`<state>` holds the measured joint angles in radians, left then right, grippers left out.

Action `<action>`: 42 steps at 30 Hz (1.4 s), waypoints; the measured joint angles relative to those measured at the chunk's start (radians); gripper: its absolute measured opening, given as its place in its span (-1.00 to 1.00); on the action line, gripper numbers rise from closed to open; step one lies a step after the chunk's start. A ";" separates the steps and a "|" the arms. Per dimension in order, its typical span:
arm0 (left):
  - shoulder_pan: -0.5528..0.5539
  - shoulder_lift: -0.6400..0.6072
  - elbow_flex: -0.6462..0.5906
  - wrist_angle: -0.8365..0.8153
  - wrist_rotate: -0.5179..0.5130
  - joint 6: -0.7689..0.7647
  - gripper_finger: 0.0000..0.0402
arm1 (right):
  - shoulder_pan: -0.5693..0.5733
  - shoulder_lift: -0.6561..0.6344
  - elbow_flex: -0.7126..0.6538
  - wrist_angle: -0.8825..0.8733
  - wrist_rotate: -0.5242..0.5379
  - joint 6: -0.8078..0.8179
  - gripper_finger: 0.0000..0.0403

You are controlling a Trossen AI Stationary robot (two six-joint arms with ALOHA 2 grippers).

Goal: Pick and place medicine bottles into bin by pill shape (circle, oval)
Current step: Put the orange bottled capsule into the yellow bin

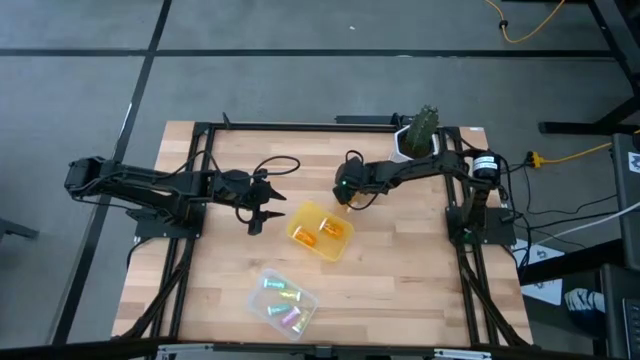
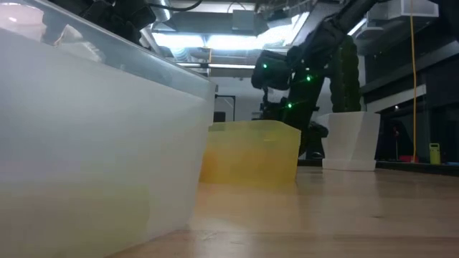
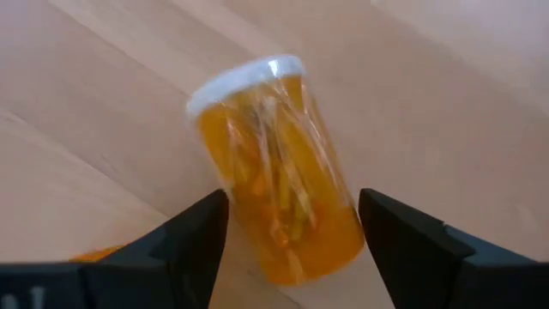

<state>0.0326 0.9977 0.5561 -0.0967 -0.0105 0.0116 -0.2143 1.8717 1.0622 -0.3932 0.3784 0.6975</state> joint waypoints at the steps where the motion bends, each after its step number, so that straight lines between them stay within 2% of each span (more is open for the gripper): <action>1: 0.000 0.000 0.000 0.000 0.000 0.000 0.05 | -0.005 0.000 -0.012 0.027 -0.022 -0.001 0.31; 4: 0.000 0.000 0.000 0.000 0.000 0.000 0.05 | -0.012 0.000 -0.047 0.087 -0.060 0.006 0.31; 10: 0.000 0.000 0.000 0.000 0.000 0.000 0.05 | -0.012 -0.003 -0.069 0.135 -0.044 0.023 0.31; 15: 0.000 0.000 0.000 0.000 0.000 0.000 0.05 | -0.012 0.000 -0.059 0.145 0.017 0.029 0.31; 22: 0.000 0.000 0.000 0.000 0.000 0.000 0.05 | -0.011 0.000 -0.059 0.144 0.018 0.022 0.30; 25: 0.000 0.000 0.000 0.000 0.000 0.000 0.05 | -0.011 0.000 -0.059 0.144 0.020 0.019 0.23; 32: 0.000 0.000 0.000 0.000 0.000 0.000 0.05 | -0.011 0.000 -0.059 0.143 0.021 0.019 -0.11; 42: 0.000 0.000 0.000 0.000 0.000 0.000 0.05 | 0.041 -0.012 -0.057 0.239 0.040 -0.030 -0.04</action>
<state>0.0326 0.9977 0.5561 -0.0966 -0.0105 0.0114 -0.1731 1.8593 1.0054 -0.1546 0.4186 0.6674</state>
